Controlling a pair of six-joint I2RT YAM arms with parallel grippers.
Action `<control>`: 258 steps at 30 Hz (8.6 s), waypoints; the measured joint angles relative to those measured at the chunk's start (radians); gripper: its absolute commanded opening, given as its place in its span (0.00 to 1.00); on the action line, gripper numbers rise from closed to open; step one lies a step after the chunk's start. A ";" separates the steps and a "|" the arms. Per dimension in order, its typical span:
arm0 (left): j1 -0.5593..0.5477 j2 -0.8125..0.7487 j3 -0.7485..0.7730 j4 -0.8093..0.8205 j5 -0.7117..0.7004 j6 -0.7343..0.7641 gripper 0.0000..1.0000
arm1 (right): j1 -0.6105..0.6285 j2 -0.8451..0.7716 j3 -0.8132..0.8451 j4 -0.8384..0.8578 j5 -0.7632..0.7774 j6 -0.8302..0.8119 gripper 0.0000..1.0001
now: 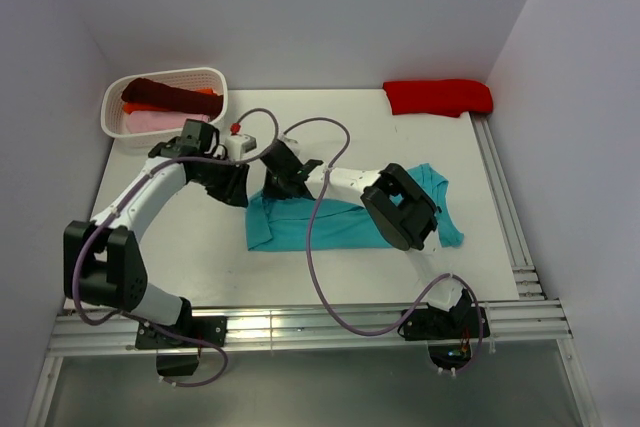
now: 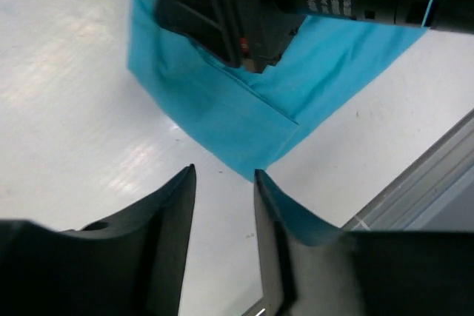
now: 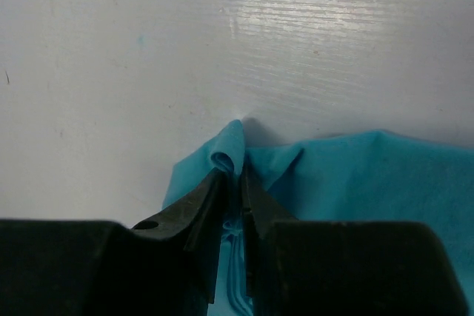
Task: Roll the t-shirts
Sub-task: Roll the tshirt
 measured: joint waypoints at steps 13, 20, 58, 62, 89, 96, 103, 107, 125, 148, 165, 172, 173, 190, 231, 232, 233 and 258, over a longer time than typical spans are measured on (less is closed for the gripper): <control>0.123 0.106 0.063 0.092 -0.011 -0.077 0.51 | 0.005 -0.061 -0.048 -0.008 0.053 0.024 0.59; 0.145 0.294 0.147 0.072 0.060 -0.087 0.53 | 0.045 -0.147 -0.066 -0.063 0.106 0.051 0.59; 0.144 0.502 0.270 0.042 0.159 -0.090 0.51 | 0.318 -0.240 -0.225 -0.198 0.240 0.295 0.06; 0.142 0.509 0.270 0.042 0.158 -0.091 0.50 | 0.356 -0.242 -0.210 -0.238 0.288 0.338 0.06; 0.092 0.542 0.309 0.021 0.204 -0.079 0.46 | 0.369 -0.244 -0.288 -0.333 0.345 0.490 0.07; 0.072 0.544 0.316 0.024 0.208 -0.086 0.49 | 0.364 -0.280 -0.350 -0.275 0.337 0.494 0.14; 0.068 0.543 0.315 0.033 0.203 -0.094 0.47 | 0.350 -0.282 -0.338 -0.267 0.317 0.447 0.24; 0.069 0.540 0.308 0.030 0.202 -0.094 0.46 | 0.343 -0.282 -0.336 -0.234 0.306 0.416 0.30; 0.204 0.421 0.369 -0.005 0.190 -0.096 0.50 | 0.289 -0.266 -0.204 -0.076 0.224 0.264 0.25; 0.300 0.334 0.370 -0.097 0.194 -0.033 0.50 | 0.167 -0.230 -0.208 0.014 0.159 0.174 0.42; 0.299 0.334 0.370 -0.118 0.174 -0.021 0.49 | 0.081 -0.047 0.009 -0.006 0.077 0.084 0.52; 0.299 0.334 0.370 -0.122 0.172 -0.019 0.49 | 0.082 -0.011 0.061 -0.035 0.037 0.072 0.47; 0.300 0.334 0.370 -0.122 0.172 -0.019 0.49 | 0.083 -0.007 0.069 -0.036 0.033 0.069 0.44; 0.299 0.334 0.370 -0.138 0.161 -0.018 0.48 | 0.117 0.152 0.290 -0.061 -0.105 0.048 0.43; 0.321 0.411 0.208 -0.105 0.192 -0.045 0.66 | 0.140 -0.128 -0.047 -0.098 0.175 0.071 0.43; 0.319 0.411 0.206 -0.095 0.190 -0.054 0.66 | 0.139 -0.116 -0.047 -0.100 0.174 0.071 0.43; 0.317 0.412 0.206 -0.085 0.188 -0.063 0.66 | 0.138 -0.107 -0.046 -0.100 0.172 0.071 0.43; 0.274 0.473 0.204 0.015 0.171 -0.187 0.44 | 0.133 -0.050 -0.024 -0.065 0.123 0.085 0.11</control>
